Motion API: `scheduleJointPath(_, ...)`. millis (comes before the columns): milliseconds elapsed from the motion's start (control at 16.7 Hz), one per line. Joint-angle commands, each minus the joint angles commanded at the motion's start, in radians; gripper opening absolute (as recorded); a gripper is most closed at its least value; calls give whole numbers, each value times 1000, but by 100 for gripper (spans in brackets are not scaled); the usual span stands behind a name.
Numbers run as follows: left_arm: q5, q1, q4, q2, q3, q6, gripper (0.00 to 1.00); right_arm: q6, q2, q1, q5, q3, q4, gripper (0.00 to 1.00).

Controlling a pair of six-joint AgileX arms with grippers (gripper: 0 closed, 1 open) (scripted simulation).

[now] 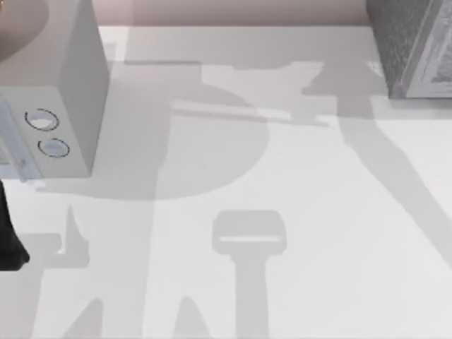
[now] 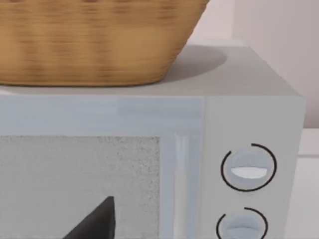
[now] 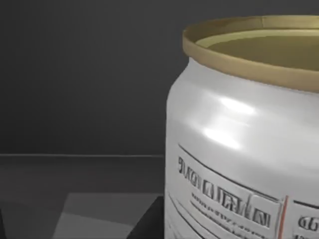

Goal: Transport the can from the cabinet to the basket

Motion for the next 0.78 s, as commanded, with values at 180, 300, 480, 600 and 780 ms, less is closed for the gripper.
scheduleJointPath(180,0,0,0,0,0,0,100,2,-110,106,101,10,-115,0)
scheduleJointPath(300,0,0,0,0,0,0,100,3,-135,131,125,12,-142,0)
scheduleJointPath(480,0,0,0,0,0,0,100,4,-133,127,124,4,-139,0)
scheduleJointPath(600,0,0,0,0,0,0,100,4,-141,124,119,-6,-134,0)
scheduleJointPath(780,0,0,0,0,0,0,100,5,-213,94,82,-100,-91,0)
